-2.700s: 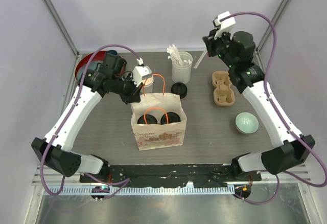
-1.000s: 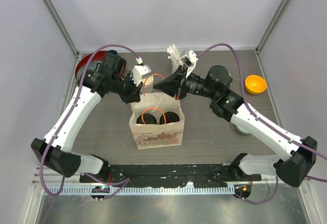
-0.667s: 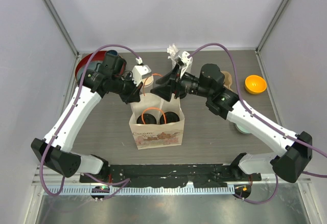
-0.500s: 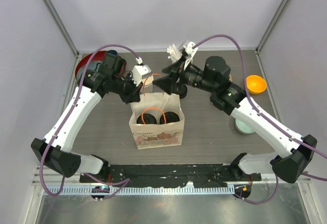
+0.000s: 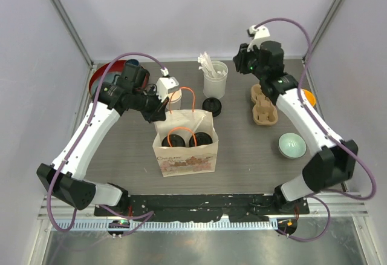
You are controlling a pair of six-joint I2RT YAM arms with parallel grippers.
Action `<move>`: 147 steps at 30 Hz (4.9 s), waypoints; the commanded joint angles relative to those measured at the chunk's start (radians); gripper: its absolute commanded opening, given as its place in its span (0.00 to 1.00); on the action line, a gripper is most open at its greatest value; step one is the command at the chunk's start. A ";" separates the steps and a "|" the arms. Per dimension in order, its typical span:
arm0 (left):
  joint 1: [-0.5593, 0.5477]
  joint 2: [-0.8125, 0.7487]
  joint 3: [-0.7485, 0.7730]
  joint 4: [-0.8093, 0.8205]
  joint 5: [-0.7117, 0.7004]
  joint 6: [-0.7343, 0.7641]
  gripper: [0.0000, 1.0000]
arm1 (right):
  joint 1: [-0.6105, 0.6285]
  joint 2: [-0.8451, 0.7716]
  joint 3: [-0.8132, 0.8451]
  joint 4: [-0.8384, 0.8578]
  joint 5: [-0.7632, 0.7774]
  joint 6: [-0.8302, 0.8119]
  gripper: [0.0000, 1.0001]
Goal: Pack the takeout coffee
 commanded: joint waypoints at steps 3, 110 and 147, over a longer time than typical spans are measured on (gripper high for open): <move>0.004 -0.005 0.032 -0.004 -0.008 0.003 0.00 | 0.000 0.144 -0.022 0.022 -0.061 -0.161 0.31; 0.003 -0.031 0.038 -0.003 0.001 0.002 0.00 | 0.035 -0.338 0.219 -0.154 -0.725 0.063 0.01; 0.003 -0.019 0.052 -0.016 0.029 0.005 0.00 | 0.403 -0.190 -0.192 -0.085 -0.273 -0.259 0.51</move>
